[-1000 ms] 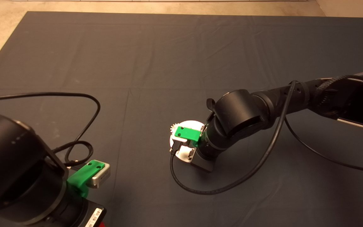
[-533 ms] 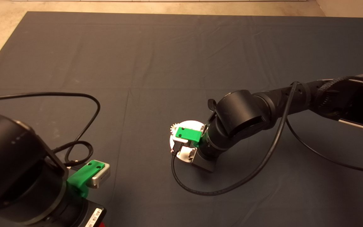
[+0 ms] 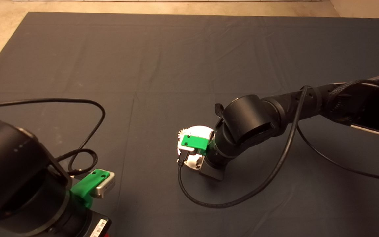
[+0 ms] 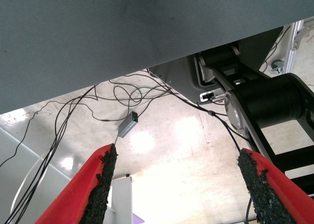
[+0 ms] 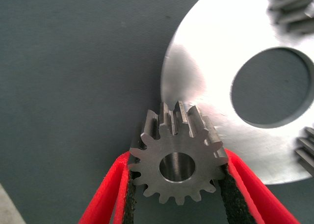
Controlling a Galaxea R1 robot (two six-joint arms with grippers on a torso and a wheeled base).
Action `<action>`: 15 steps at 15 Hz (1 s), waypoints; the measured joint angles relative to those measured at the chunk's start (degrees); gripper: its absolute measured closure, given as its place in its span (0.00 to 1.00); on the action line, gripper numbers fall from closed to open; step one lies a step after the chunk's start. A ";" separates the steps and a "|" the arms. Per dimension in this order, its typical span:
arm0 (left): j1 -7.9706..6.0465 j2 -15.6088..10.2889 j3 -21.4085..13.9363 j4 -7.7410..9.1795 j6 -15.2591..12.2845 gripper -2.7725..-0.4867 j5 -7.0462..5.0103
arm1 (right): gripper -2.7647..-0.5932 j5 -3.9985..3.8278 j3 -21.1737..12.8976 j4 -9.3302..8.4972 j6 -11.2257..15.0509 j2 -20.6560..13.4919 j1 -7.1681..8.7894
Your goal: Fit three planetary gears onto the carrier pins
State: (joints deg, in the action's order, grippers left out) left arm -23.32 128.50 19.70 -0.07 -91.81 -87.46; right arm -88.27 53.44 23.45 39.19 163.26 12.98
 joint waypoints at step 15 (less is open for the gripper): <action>0.49 -0.09 0.00 0.00 0.00 0.45 0.00 | 0.80 0.16 0.20 0.16 -2.41 0.63 2.41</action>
State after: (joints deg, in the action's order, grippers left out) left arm -22.83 128.42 19.70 -0.07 -91.81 -87.46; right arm -88.11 53.64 23.61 36.78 163.89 15.40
